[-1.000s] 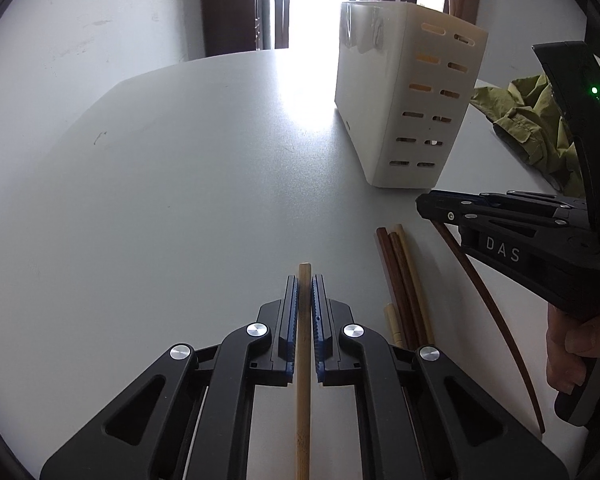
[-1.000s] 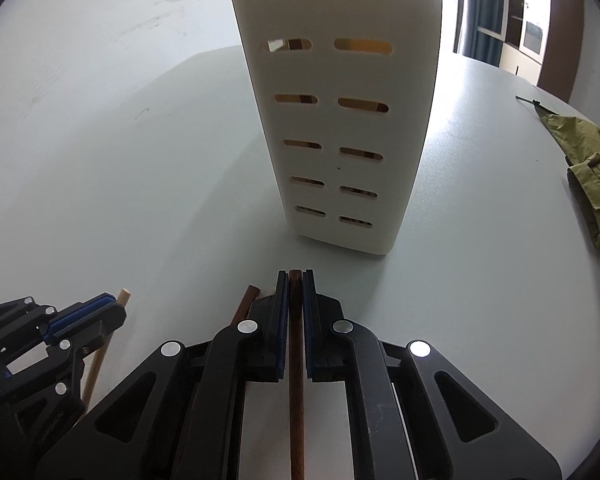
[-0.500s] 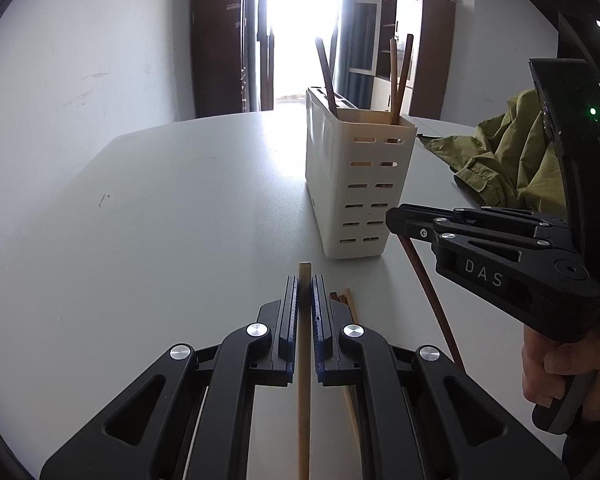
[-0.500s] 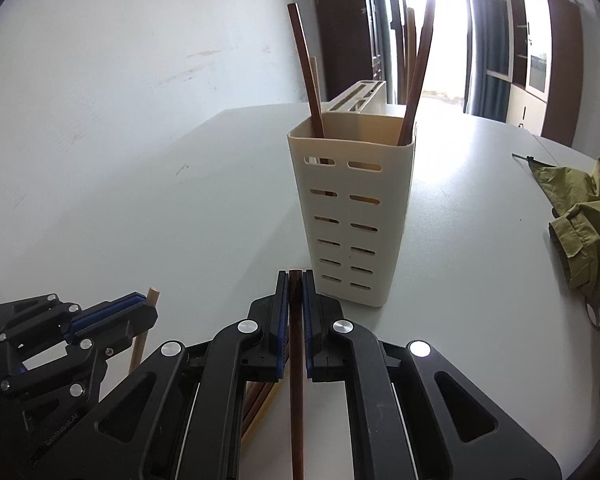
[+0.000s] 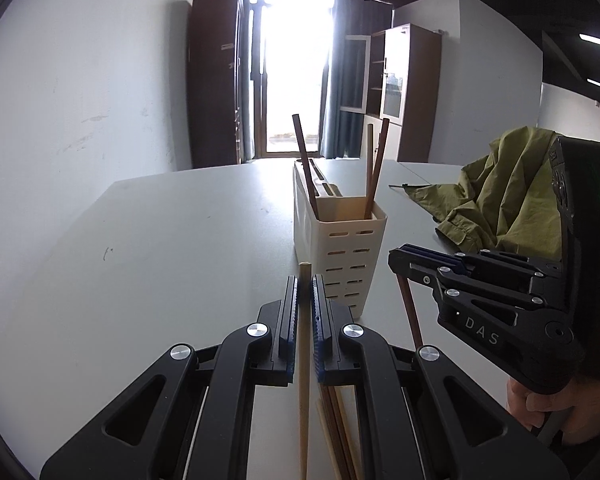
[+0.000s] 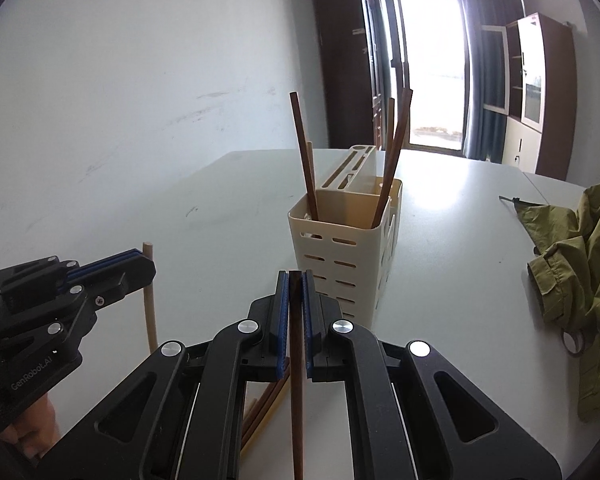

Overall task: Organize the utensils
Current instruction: 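Lift both held chopsticks upright and carry them above the holder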

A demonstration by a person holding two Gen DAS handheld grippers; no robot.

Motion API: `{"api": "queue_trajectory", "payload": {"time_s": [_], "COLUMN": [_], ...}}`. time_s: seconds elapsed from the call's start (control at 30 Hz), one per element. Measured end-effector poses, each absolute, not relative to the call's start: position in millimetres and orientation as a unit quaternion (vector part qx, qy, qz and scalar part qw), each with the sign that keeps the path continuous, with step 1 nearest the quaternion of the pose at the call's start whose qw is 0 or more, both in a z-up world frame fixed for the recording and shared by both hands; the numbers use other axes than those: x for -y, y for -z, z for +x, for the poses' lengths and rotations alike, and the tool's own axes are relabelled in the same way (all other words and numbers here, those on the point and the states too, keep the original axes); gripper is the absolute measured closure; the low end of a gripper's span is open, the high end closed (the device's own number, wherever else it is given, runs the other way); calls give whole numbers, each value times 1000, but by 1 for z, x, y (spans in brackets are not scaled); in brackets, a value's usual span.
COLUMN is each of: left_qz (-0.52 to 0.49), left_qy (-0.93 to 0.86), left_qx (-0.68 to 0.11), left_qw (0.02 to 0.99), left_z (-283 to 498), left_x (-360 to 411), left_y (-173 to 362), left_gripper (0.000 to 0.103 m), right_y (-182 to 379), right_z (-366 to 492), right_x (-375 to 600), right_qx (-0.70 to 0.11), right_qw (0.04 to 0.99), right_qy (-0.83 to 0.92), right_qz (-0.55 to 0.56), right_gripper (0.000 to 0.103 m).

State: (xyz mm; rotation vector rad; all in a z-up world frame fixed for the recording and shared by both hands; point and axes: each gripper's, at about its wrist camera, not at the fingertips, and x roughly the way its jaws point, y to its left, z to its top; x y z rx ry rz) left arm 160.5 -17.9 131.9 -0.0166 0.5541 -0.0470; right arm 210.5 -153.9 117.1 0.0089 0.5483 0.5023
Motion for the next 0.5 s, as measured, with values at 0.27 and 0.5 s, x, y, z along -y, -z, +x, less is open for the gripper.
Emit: {"api": "queue_trajectory", "payload": {"time_s": [0.27, 0.5], "left_qz": [-7, -2], "left_qy": [33, 31], "left_qx": [-253, -224], "left_qw": [967, 974], "left_z": [164, 162], "left_x": [30, 38], "left_y": [-143, -159], "left_gripper": [97, 97], "right_y": [-134, -150], "right_z": [200, 193], "right_x": [168, 178], "right_qx": [-226, -193], "right_qw": [941, 949], "right_qy": [-251, -248], "right_qz": [20, 18], "right_gripper": [96, 96]}}
